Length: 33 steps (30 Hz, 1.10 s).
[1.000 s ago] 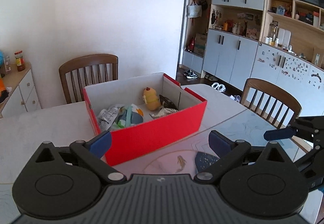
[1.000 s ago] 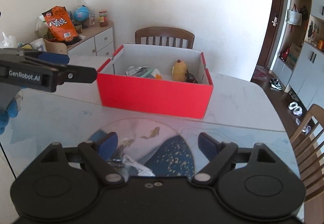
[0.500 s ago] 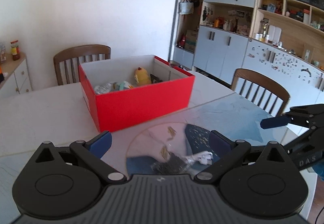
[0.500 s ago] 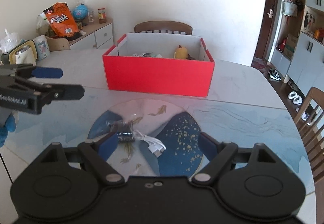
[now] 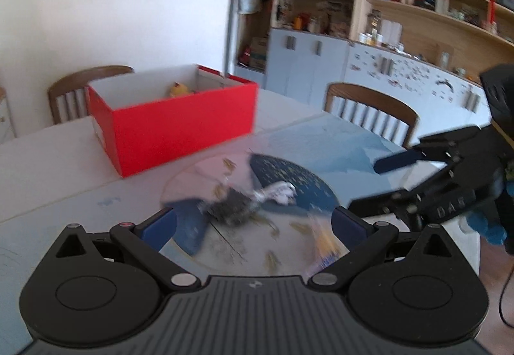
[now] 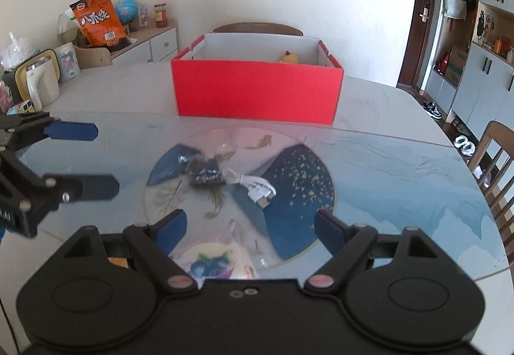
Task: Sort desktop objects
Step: 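Withdraw both tools from the box toward the items on the glass tabletop, then grasp the blue cracker packet with the left gripper while the right grasps the blueberry bread bag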
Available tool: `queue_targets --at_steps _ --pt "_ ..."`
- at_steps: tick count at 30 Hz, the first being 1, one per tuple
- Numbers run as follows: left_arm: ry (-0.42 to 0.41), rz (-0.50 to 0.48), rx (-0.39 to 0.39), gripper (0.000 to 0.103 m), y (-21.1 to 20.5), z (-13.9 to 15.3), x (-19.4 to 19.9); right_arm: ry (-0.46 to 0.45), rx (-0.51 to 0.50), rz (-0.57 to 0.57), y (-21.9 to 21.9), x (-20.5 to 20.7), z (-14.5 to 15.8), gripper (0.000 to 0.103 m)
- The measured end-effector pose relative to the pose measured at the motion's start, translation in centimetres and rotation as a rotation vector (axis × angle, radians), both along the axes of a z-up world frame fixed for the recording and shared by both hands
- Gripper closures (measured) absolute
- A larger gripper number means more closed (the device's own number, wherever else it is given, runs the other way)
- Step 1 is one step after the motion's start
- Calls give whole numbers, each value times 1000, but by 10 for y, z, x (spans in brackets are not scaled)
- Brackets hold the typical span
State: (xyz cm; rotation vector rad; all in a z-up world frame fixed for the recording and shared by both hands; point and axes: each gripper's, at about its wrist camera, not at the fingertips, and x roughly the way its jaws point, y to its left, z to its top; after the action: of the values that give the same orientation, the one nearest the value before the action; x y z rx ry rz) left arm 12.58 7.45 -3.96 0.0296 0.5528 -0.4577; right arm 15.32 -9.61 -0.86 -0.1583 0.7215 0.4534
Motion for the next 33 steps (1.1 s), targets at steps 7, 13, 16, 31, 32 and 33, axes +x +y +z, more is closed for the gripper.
queue_targets --at_steps 7,13,16,31,32,33 --pt "26 -223 38 0 -6 -19 -13 21 -21 -3 1 -12 -9 16" --pt "43 -330 67 0 -9 -32 -10 26 -22 -6 4 -19 -13 16" --pt "52 -388 82 0 -11 -38 -10 26 -24 -9 7 -22 -18 16" --pt "64 -511 125 0 -20 -63 -2 26 -67 -37 22 -13 -46 16" --pt "61 -502 127 0 -20 -65 -1 23 -70 -51 20 -9 -46 16" --pt "58 -496 126 0 -20 -66 -1 18 -78 -66 18 -5 -47 16"
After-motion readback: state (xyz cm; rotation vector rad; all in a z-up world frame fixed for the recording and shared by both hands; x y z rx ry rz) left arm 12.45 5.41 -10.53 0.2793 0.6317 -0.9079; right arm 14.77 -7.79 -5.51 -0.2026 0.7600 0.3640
